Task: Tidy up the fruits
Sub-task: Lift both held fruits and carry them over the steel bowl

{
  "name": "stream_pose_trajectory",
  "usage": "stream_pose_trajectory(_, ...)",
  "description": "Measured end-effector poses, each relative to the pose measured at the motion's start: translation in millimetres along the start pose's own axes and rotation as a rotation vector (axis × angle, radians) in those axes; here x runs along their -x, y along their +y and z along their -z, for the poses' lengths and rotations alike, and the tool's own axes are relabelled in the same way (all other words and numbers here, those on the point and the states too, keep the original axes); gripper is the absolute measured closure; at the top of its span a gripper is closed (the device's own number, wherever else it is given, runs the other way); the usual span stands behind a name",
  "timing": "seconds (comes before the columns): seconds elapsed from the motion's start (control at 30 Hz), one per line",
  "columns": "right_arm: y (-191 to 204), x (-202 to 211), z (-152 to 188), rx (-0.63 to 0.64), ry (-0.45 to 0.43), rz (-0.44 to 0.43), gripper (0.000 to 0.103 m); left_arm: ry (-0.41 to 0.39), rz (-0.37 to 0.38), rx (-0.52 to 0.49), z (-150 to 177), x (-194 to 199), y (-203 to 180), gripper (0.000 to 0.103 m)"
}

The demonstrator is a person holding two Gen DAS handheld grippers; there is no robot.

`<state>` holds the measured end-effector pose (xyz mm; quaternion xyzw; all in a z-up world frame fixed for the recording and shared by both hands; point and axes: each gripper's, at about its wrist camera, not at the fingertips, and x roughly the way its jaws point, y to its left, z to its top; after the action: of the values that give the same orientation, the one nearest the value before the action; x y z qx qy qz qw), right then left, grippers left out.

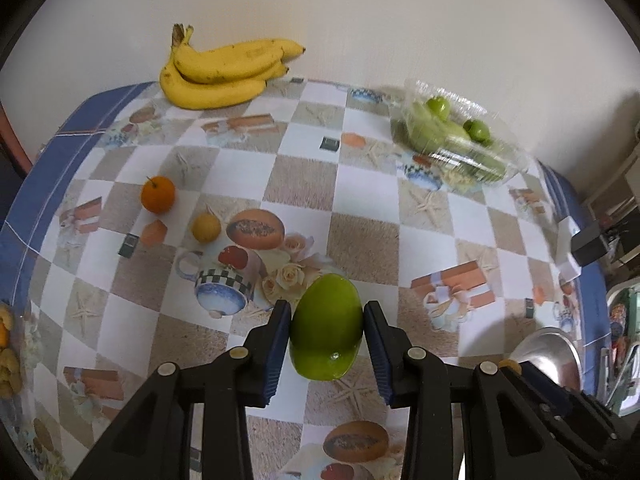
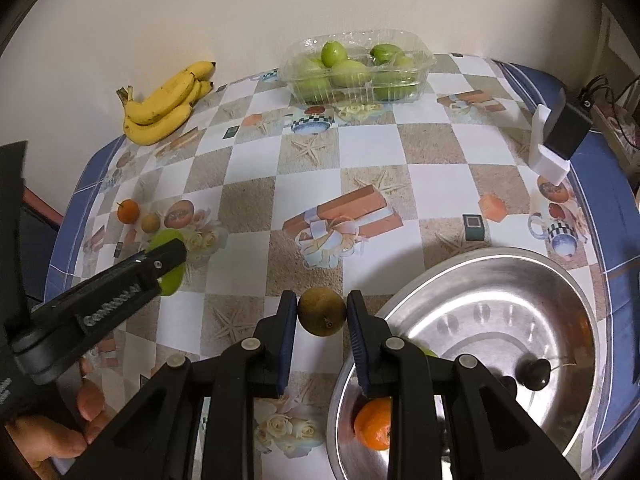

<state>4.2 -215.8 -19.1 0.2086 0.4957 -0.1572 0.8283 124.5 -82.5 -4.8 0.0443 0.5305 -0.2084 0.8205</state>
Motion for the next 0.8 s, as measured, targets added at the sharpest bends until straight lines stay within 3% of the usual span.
stream_pose_trajectory(0.33,-5.6,21.6,3.0,-0.011,-0.027,0.013,0.076,-0.053,0.023,-0.018,0.9,35.5,-10.7,0.063)
stream_pose_trajectory(0.8,-11.7,46.7,15.4,-0.013,-0.062,0.036,0.076,-0.065,0.032,-0.055,20.1,56.8,-27.2,0.063)
